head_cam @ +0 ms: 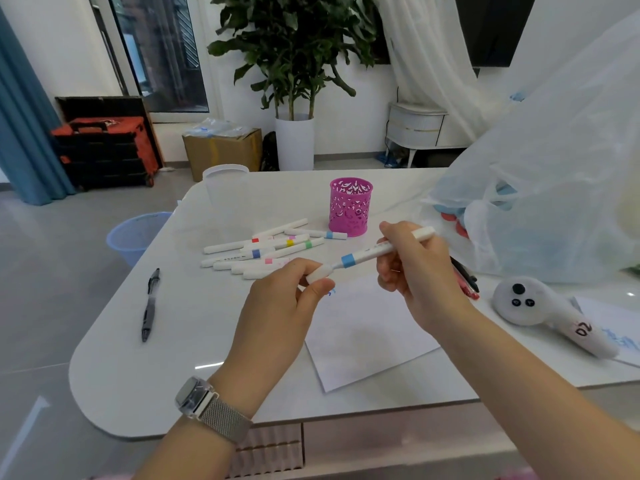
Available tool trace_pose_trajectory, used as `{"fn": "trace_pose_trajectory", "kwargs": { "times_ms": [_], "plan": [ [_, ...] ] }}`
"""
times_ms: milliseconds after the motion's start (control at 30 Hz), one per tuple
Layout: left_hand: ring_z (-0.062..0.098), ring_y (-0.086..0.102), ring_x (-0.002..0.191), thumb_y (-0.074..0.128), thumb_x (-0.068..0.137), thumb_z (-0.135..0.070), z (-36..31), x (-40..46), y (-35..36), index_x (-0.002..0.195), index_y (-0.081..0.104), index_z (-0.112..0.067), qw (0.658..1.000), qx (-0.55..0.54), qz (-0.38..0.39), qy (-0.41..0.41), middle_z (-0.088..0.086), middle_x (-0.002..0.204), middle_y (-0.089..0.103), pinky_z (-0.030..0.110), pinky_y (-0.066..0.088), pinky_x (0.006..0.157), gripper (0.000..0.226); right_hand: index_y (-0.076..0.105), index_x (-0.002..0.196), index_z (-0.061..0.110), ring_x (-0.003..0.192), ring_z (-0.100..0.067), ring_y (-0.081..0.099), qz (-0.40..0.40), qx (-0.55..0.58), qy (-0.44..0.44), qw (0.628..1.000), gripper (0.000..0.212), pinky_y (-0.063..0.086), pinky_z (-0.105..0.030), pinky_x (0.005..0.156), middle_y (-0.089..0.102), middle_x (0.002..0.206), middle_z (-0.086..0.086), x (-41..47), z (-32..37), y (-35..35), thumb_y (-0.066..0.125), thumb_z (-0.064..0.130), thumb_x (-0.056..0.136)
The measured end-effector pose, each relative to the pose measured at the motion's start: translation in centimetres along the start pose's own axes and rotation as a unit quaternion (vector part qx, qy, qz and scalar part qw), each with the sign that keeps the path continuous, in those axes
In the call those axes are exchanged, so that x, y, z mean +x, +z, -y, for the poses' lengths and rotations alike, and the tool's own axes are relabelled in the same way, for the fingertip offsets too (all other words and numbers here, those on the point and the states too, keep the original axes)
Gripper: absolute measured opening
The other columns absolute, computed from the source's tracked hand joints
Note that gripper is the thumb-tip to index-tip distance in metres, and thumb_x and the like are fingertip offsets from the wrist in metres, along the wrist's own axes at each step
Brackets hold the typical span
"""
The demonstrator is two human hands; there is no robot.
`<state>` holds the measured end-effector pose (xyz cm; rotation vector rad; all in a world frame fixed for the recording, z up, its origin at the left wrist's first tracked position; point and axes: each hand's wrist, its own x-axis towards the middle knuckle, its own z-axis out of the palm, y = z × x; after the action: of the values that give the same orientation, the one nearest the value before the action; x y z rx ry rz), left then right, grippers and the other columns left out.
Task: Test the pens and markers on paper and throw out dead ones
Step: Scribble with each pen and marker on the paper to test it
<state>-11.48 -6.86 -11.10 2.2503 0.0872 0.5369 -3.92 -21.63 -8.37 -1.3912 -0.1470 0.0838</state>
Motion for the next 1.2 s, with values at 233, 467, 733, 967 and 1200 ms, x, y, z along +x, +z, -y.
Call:
{"fn": "trace_pose_trajectory", "kwargs": {
  "times_ms": [233, 467, 733, 967, 1200],
  "plan": [
    [-0.003, 0.051, 0.071, 0.060, 0.087, -0.036, 0.2, 0.0, -0.5, 0.083, 0.059, -0.041, 0.999, 0.035, -0.002, 0.027, -0.019, 0.065, 0.057, 0.010, 0.038, 0.058, 0.006, 0.051, 0.064, 0.013, 0.040, -0.013, 0.043, 0.035, -0.026, 0.029, 0.999, 0.028, 0.035, -0.020, 0.038, 0.054, 0.046, -0.004, -0.1, -0.6, 0.2, 0.069, 0.012, 0.085],
    [0.010, 0.058, 0.071, 0.039, 0.092, -0.052, -0.2, -0.3, 0.4, 0.104, 0.062, -0.030, 0.988, 0.148, 0.018, 0.044, -0.011, 0.077, 0.064, 0.025, 0.051, 0.065, 0.034, 0.055, 0.075, 0.014, 0.040, -0.007, 0.042, -0.059, -0.095, -0.007, 0.994, 0.026, 0.037, -0.020, 0.040, 0.049, 0.049, 0.002, 0.6, -1.9, 0.4, 0.077, 0.028, 0.078],
    [0.011, 0.051, 0.066, 0.032, 0.096, -0.050, -0.5, 0.3, 0.5, 0.101, 0.054, -0.031, 0.973, 0.222, 0.051, 0.044, -0.010, 0.072, 0.053, 0.030, 0.047, 0.060, 0.030, 0.056, 0.090, 0.017, 0.050, -0.012, 0.041, -0.099, -0.120, 0.018, 0.988, 0.015, 0.037, -0.023, 0.044, 0.049, 0.062, -0.003, 1.9, -3.0, 0.8, 0.069, 0.022, 0.084],
    [0.016, 0.055, 0.074, 0.029, 0.098, -0.046, -0.1, 0.3, -0.1, 0.111, 0.052, -0.028, 0.966, 0.250, 0.059, 0.033, -0.007, 0.084, 0.060, 0.032, 0.048, 0.066, 0.032, 0.049, 0.049, 0.005, 0.047, -0.014, 0.037, -0.051, -0.339, -0.027, 0.939, 0.053, 0.033, -0.022, 0.047, 0.041, 0.046, -0.004, 1.9, -3.7, -0.6, 0.045, 0.030, 0.096],
    [0.014, 0.051, 0.072, 0.028, 0.099, -0.040, 1.1, 0.4, -0.3, 0.108, 0.050, -0.024, 0.964, 0.248, 0.091, 0.002, -0.006, 0.082, 0.055, 0.027, 0.041, 0.064, 0.028, 0.041, 0.054, 0.006, 0.050, -0.015, 0.030, -0.055, -0.344, -0.034, 0.937, 0.040, 0.026, -0.030, 0.053, 0.033, 0.050, -0.005, 1.3, -4.7, 0.1, 0.045, 0.018, 0.091]
  ]
}}
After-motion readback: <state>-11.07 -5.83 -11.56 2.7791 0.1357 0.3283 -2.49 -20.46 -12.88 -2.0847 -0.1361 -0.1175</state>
